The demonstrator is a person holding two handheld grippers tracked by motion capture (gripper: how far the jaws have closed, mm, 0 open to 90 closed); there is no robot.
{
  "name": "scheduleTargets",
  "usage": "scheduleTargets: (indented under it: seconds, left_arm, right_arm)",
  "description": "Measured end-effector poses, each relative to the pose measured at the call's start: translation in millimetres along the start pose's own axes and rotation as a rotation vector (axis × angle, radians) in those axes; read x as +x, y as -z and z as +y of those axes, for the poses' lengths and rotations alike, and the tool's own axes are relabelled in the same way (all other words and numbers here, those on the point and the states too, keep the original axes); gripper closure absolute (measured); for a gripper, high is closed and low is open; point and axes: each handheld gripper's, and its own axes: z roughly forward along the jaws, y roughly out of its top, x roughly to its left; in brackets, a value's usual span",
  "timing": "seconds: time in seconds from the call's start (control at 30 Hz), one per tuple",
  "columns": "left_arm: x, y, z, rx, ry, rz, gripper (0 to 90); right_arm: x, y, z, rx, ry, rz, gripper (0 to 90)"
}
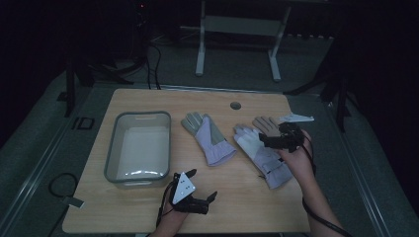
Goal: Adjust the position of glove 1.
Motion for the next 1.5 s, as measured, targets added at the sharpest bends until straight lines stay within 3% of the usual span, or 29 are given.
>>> scheduleTargets:
  seconds: [0.6, 0.73, 0.87, 1.03, 1.17, 1.23, 1.33, 1.5]
  left_arm:
    - [1.0, -0.1, 0.0, -0.001, 0.01, -0.003, 0.0]
    - [0.5, 0.1, 0.0, 0.001, 0.0, -0.002, 0.0]
    - [0.6, -0.1, 0.0, -0.002, 0.006, -0.004, 0.0]
    - [0.9, 0.0, -0.1, -0.003, 0.007, -0.005, 0.0]
    - [0.4, 0.0, -0.1, -0.002, 0.006, -0.004, 0.0]
    - [0.0, 0.1, -0.1, -0.001, 0.0, -0.004, 0.0]
    - [0.4, 0.0, -0.1, 0.0, 0.005, -0.012, 0.0]
    - [0.2, 0.1, -0.1, 0.0, 0.004, -0.01, 0.0]
  right_arm:
    - [50.7, -54.9, 36.0, 0.029, 0.092, 0.13, 18.5]
    - [62.1, -69.7, 38.7, 0.045, 0.12, 0.13, 20.5]
    - [69.6, -84.6, 38.7, 0.072, 0.114, 0.136, 21.4]
    - [77.3, -102.0, 37.5, 0.085, 0.14, 0.143, 29.1]
    - [82.1, -111.8, 36.5, 0.085, 0.141, 0.146, 44.1]
    - [84.9, -118.0, 35.4, 0.107, 0.161, 0.171, 50.8]
    - [89.0, -127.8, 33.0, 0.13, 0.201, 0.191, 54.4]
    - [92.6, -141.7, 26.8, 0.17, 0.218, 0.2, 51.8]
